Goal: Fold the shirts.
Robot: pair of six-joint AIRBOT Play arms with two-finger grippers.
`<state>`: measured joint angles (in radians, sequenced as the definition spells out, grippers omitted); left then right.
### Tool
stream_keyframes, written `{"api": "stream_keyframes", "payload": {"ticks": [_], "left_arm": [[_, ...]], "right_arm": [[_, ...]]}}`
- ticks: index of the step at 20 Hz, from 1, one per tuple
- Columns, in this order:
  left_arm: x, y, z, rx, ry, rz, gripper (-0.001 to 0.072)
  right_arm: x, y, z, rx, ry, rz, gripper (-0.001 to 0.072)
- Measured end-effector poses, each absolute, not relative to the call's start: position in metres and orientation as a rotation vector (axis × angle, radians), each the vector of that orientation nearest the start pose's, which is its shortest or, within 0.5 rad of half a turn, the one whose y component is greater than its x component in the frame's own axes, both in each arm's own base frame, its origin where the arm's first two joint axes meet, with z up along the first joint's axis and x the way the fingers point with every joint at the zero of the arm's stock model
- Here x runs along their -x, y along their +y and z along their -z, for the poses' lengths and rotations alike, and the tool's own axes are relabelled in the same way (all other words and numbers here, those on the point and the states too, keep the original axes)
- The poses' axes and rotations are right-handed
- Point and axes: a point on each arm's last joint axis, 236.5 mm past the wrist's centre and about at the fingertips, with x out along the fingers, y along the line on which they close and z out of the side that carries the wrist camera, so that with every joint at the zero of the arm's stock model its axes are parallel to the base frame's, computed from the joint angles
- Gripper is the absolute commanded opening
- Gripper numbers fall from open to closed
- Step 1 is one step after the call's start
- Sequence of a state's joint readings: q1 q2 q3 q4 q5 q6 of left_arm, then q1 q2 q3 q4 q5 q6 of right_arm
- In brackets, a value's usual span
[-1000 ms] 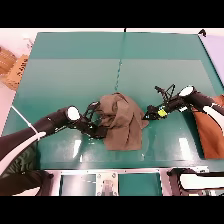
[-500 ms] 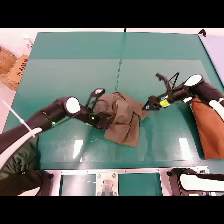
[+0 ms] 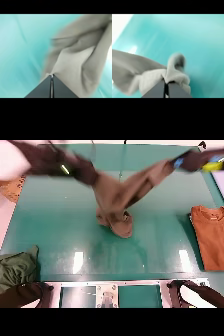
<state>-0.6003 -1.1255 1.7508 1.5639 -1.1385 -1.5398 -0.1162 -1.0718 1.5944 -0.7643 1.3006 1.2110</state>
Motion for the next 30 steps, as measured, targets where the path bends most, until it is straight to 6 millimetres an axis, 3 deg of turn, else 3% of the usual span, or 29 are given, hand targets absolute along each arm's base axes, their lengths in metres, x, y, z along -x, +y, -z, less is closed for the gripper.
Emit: {"api": "stream_keyframes", "payload": {"ticks": [3, 5, 8, 10, 12, 14, 17, 20, 23, 25, 27, 28, 29, 30], "left_arm": [[-0.333, -0.208, -0.431, -0.157, 0.241, 0.535, 0.0022], [-0.318, -0.190, -0.472, -0.148, 0.132, 0.511, 0.0022], [-0.310, -0.175, -0.498, -0.151, 0.049, 0.473, 0.0022], [-0.317, -0.175, -0.494, -0.168, 0.041, 0.456, 0.0022], [-0.331, -0.178, -0.484, -0.193, 0.041, 0.434, 0.0022], [-0.352, -0.189, -0.465, -0.220, 0.069, 0.424, 0.0022], [-0.396, -0.209, -0.418, -0.262, 0.161, 0.409, 0.0021], [-0.456, -0.223, -0.340, -0.245, 0.331, 0.393, 0.0022], [-0.509, -0.238, -0.243, -0.141, 0.533, 0.426, 0.0022], [-0.531, -0.251, -0.184, -0.055, 0.650, 0.461, 0.0023], [-0.540, -0.272, -0.131, 0.017, 0.748, 0.517, 0.0025], [-0.542, -0.281, -0.109, 0.056, 0.793, 0.541, 0.0136], [-0.543, -0.287, -0.093, 0.090, 0.824, 0.557, 0.0469], [-0.544, -0.291, -0.082, 0.128, 0.852, 0.569, 0.0554]], "right_arm": [[-0.339, 0.115, -0.403, -0.144, 0.310, -0.604, 0.0015], [-0.315, 0.112, -0.448, -0.118, 0.164, -0.574, 0.0015], [-0.288, 0.109, -0.486, -0.095, 0.034, -0.542, 0.0016], [-0.283, 0.106, -0.491, -0.087, 0.012, -0.524, 0.0015], [-0.289, 0.102, -0.482, -0.096, 0.030, -0.509, 0.0015], [-0.306, 0.098, -0.460, -0.121, 0.084, -0.497, 0.0015], [-0.347, 0.088, -0.403, -0.186, 0.214, -0.472, 0.0015], [-0.392, 0.076, -0.325, -0.265, 0.381, -0.432, 0.0015], [-0.430, 0.063, -0.231, -0.324, 0.573, -0.378, 0.0016], [-0.450, 0.054, -0.165, -0.355, 0.707, -0.341, 0.0015], [-0.463, 0.049, -0.105, -0.386, 0.832, -0.317, 0.0015], [-0.467, 0.047, -0.076, -0.402, 0.892, -0.307, 0.0016], [-0.469, 0.046, -0.051, -0.415, 0.942, -0.299, 0.0016], [-0.470, 0.045, -0.030, -0.428, 0.986, -0.292, 0.0016]]}}
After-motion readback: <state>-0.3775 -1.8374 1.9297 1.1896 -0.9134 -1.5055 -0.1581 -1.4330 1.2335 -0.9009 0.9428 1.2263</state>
